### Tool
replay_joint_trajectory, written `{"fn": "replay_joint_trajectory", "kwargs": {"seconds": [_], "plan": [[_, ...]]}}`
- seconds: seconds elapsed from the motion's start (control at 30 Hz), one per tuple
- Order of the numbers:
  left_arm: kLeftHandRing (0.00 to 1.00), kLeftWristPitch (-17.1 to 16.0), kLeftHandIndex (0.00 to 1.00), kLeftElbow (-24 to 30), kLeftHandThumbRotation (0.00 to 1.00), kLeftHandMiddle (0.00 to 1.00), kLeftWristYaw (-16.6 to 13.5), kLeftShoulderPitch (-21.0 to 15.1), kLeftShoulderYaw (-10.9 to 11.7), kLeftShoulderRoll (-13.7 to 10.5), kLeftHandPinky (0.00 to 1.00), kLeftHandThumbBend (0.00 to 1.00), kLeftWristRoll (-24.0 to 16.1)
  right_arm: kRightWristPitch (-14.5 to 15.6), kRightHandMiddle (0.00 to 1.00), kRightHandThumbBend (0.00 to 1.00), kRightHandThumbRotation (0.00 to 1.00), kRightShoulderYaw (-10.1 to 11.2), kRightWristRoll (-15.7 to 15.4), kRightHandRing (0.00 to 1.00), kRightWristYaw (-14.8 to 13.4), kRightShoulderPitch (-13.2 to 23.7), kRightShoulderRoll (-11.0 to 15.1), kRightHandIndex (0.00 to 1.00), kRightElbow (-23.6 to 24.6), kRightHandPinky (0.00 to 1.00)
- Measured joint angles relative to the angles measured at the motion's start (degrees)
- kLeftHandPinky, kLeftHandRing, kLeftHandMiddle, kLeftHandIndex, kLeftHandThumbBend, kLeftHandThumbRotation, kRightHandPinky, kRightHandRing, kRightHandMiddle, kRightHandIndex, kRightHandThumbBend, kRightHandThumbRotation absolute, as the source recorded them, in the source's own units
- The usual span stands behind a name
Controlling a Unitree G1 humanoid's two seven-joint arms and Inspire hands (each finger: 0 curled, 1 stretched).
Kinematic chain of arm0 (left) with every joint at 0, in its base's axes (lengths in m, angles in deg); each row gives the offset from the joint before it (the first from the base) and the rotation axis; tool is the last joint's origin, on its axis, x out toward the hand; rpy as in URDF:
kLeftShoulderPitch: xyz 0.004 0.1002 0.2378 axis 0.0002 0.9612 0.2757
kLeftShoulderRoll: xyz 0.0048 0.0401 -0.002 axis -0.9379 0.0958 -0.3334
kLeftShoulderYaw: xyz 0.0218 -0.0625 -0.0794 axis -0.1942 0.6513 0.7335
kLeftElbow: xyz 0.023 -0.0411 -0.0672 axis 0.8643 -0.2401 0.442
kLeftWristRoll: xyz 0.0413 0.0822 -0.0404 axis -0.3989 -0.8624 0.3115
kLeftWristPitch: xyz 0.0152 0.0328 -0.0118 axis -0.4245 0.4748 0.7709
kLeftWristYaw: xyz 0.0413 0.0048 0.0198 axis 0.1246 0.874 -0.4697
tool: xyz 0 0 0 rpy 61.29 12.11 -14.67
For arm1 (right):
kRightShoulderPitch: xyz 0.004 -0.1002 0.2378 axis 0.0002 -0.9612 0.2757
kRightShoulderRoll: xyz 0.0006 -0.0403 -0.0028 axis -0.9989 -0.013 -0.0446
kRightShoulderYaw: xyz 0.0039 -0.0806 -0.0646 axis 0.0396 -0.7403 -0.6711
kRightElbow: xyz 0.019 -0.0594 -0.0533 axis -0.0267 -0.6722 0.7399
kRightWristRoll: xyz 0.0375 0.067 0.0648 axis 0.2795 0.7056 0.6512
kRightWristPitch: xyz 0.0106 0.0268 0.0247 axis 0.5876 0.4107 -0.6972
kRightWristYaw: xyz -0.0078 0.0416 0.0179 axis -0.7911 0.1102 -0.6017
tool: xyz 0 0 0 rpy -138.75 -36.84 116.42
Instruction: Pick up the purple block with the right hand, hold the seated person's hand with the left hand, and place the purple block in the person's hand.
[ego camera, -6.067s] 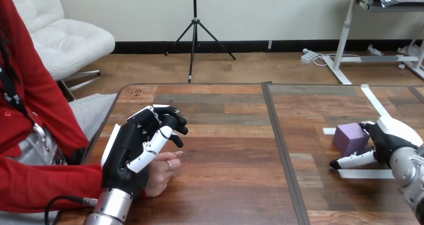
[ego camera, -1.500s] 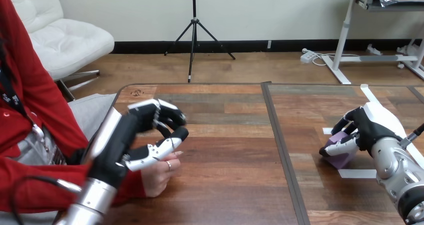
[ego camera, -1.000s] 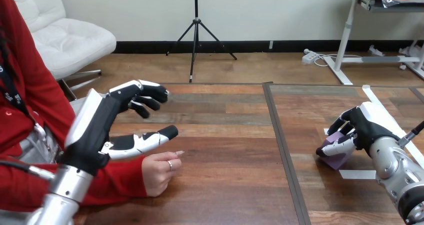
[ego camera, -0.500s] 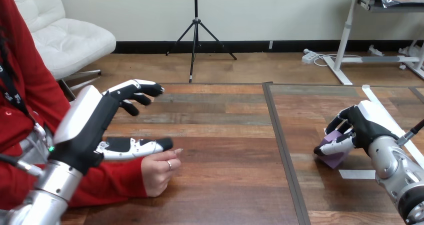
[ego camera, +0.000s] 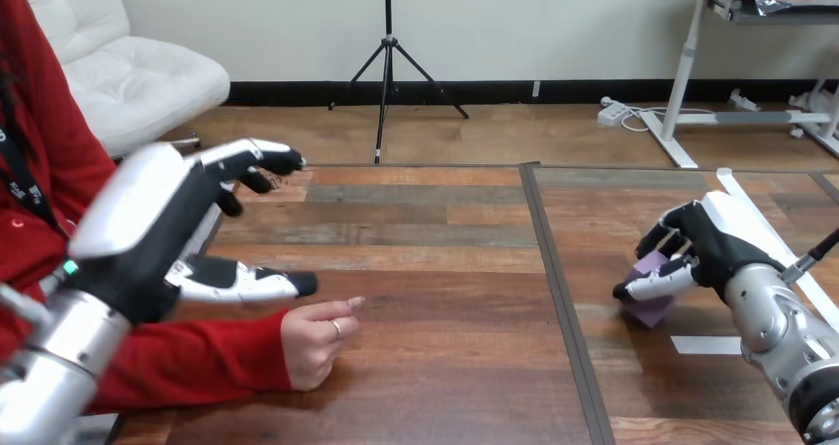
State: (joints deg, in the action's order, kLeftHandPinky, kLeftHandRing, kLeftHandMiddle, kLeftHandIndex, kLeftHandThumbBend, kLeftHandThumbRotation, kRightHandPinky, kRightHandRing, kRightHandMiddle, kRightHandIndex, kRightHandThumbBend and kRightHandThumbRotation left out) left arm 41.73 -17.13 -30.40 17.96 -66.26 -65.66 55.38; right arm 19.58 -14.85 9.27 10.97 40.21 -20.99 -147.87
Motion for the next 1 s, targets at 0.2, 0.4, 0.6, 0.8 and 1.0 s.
{"fn": "replay_joint_trajectory", "kwargs": {"seconds": [0.2, 0.4, 0.6, 0.8, 1.0], "plan": [[0.7, 2.3, 0.74, 2.5, 0.27, 0.76, 2.3, -0.4, -0.5, -3.8, 0.57, 1.0, -0.5, -0.4, 0.52, 0.76, 0.0, 0.0, 0.0, 0.48, 0.0, 0.0, 0.0, 0.5, 0.4, 0.47], [0.72, 6.2, 0.75, 4.1, 0.24, 0.77, 6.4, -0.5, -1.4, -6.9, 0.59, 1.0, -0.6, -0.5, 0.52, 0.76, 0.0, 0.0, 0.0, 0.48, 0.0, 0.0, 0.0, 0.5, 0.9, 0.48], [0.73, 10.9, 0.76, 5.1, 0.19, 0.77, 10.2, -0.5, -3.3, -8.7, 0.6, 1.0, -1.1, -0.6, 0.52, 0.75, 0.0, 0.0, 0.0, 0.48, 0.1, 0.0, 0.1, 0.51, 1.2, 0.48], [0.73, 15.4, 0.76, 5.8, 0.14, 0.77, 12.8, -0.5, -5.4, -9.2, 0.6, 1.0, -2.1, -1.4, 0.51, 0.75, 0.0, 0.1, 0.2, 0.47, 0.1, 0.0, 0.3, 0.5, 1.5, 0.46], [0.72, 18.6, 0.75, 6.8, 0.13, 0.76, 14.5, -0.5, -7.3, -9.2, 0.6, 1.0, -2.9, -2.5, 0.51, 0.76, 0.0, 0.5, 0.3, 0.47, 0.1, 0.0, 0.7, 0.5, 2.1, 0.45]]}}
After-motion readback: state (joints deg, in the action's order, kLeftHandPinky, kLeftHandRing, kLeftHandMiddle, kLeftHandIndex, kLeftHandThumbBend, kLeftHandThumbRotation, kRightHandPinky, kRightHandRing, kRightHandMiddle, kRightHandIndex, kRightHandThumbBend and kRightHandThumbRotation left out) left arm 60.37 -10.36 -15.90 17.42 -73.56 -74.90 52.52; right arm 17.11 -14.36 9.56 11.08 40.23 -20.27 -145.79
